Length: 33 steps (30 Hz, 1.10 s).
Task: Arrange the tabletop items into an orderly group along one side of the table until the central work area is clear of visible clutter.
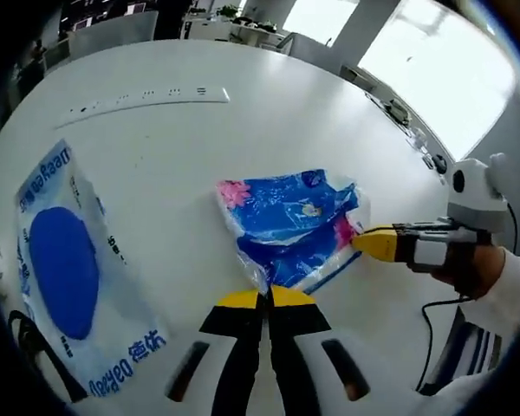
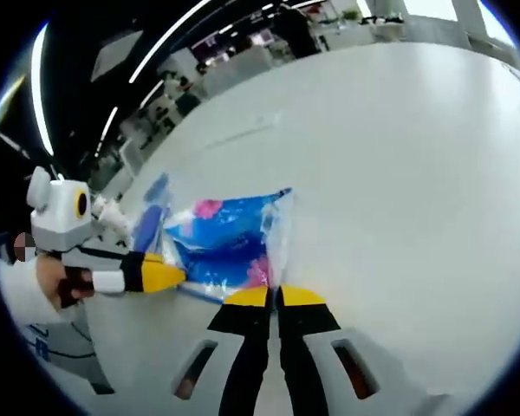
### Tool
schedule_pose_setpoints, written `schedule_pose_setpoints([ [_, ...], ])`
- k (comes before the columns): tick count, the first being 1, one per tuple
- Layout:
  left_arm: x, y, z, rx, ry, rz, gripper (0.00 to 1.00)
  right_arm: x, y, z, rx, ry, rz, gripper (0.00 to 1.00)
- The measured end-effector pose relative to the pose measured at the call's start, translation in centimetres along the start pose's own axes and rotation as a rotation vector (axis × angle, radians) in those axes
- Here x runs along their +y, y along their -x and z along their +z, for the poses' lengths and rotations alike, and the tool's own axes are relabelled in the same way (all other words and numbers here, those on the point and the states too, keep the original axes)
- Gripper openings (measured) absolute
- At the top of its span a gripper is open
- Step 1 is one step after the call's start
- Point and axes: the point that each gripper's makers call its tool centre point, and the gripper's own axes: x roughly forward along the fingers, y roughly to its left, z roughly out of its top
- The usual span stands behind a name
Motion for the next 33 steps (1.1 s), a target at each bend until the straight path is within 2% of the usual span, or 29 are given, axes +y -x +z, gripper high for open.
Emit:
schedule_pose_setpoints([
  [13,0.1,0.1,0.0,-0.007,0.024,0.014,0.0,0.2,0.1,-0.2,0.008,0.061,-0.01,0.01],
  [20,0.2,0.4,-0.2,-0.019,-0.004,0.055,0.01,0.8,0.3,-0.6,0.006,0.096,-0.008,0.13],
  [27,0.7,1.5,0.1,-0.054,-0.038,0.097,0.17,1.4,0.8,-1.0,0.029,0.162,-0.011,0.26],
  [31,0.5,2.4,0.7,-0.095,-0.018,0.083,0.25,1.9,1.3,-1.1,0.036,0.195,-0.03,0.44],
  [33,0.0,2.9,1.1,-0.123,-0.034,0.069,0.34,2.0,1.6,-1.1,0.03,0.202,-0.03,0.48],
])
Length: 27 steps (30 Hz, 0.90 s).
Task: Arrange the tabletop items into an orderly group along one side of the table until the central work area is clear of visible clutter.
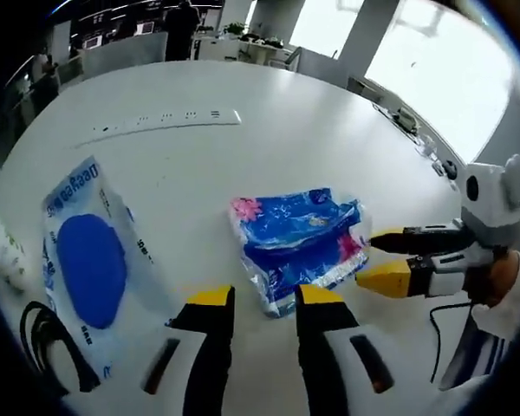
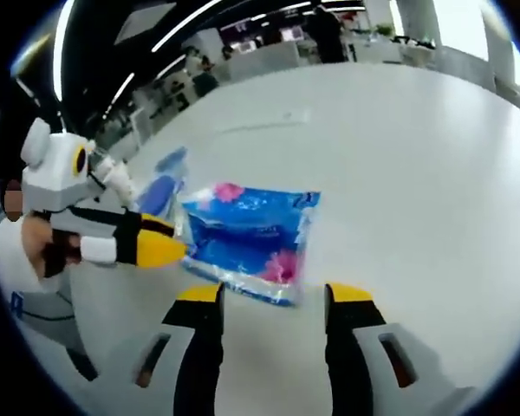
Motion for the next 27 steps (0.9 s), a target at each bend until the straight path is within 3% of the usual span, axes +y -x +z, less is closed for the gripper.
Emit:
schedule_pose_setpoints([
  [2,-0.3,0.4,0.1,-0.016,-0.018,-0.009,0.47,0.6,0.6,-0.1,-0.003,0.0,0.008,0.52],
  [5,-0.5,1.2,0.0,-0.031,-0.044,-0.013,0.59,1.6,1.5,-0.3,-0.012,0.024,0.018,0.57],
  [10,-0.9,2.9,-0.4,-0.066,-0.027,-0.024,0.71,2.5,3.1,-0.5,-0.044,0.022,0.031,0.7],
  [14,-0.9,4.4,-0.9,-0.086,-0.041,-0.015,0.8,3.3,4.6,-0.7,-0.063,0.008,0.035,0.73],
  [27,1.1,8.4,-2.6,-0.129,-0.009,0.006,0.81,5.5,7.1,-2.3,-0.105,-0.015,0.046,0.74],
])
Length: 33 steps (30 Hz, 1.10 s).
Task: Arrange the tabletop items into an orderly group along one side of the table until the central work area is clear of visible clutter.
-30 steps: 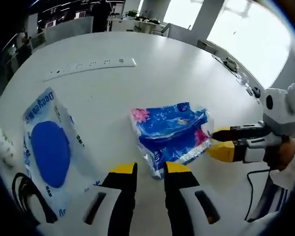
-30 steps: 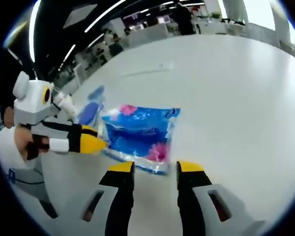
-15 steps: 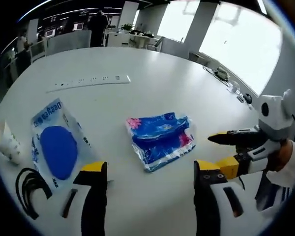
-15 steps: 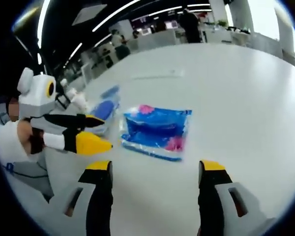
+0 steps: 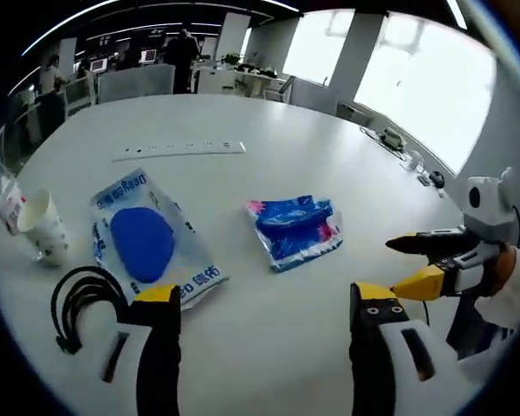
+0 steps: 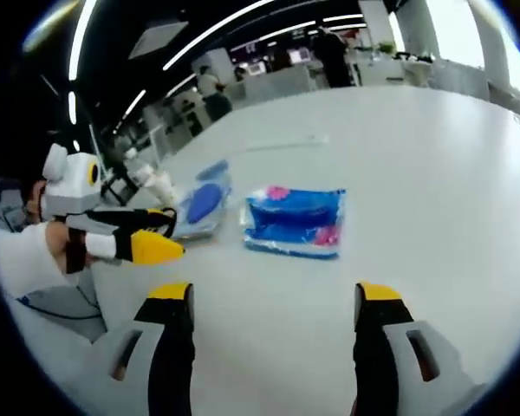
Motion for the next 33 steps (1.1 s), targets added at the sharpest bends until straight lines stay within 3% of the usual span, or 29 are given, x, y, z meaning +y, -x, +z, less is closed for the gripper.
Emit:
schedule_pose_setpoints([
  [19,0.8,0.8,-0.9,-0.001,0.005,-0.001,0.8,0.8,0.8,-0.5,-0.001,-0.017,-0.004,0.72],
  [33,3.6,3.4,-2.6,0.004,0.026,0.031,0.79,1.8,1.2,-1.1,0.009,-0.034,0.039,0.67],
])
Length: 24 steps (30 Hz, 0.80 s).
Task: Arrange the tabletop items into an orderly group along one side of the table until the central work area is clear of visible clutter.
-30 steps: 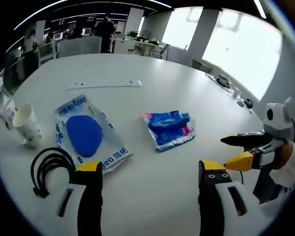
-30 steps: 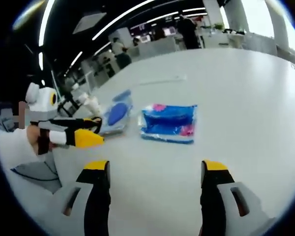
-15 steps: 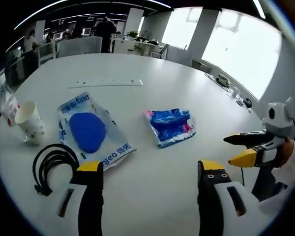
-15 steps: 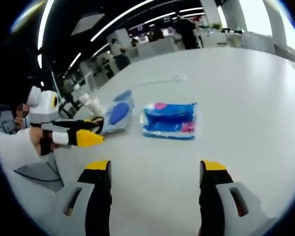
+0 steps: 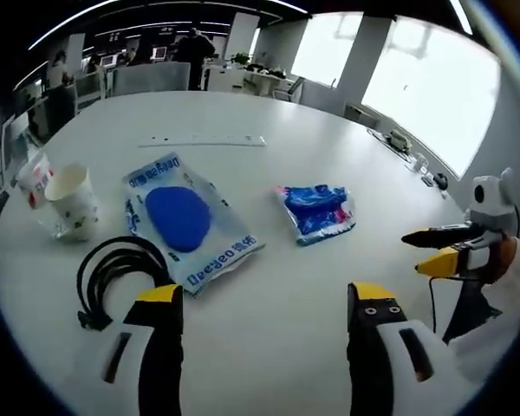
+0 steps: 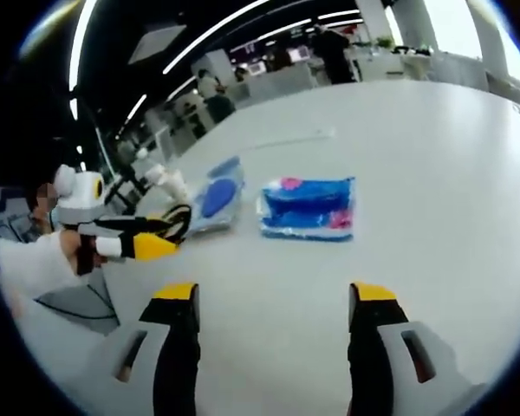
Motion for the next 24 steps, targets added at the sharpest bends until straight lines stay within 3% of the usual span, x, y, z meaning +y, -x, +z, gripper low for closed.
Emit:
schedule_pose_setpoints([
  [8,2.1,1.1,-1.2,0.002,0.057,0.035,0.78,0.4,-0.1,-1.3,0.035,0.001,0.011,0.66],
  [17,3.5,1.4,-1.0,-0.003,0.065,0.056,0.78,0.9,-0.5,-1.3,0.037,-0.003,0.021,0.66],
  [20,4.1,1.2,-0.9,0.004,0.04,0.06,0.77,0.7,-0.3,-1.6,0.041,-0.008,0.016,0.66],
  [22,4.7,0.9,-0.9,0.01,-0.018,0.064,0.76,0.5,-0.2,-1.8,0.041,-0.018,0.012,0.66],
  [24,5.4,0.4,-1.4,0.04,-0.03,0.075,0.73,0.4,0.0,-2.0,0.043,-0.027,0.007,0.65],
])
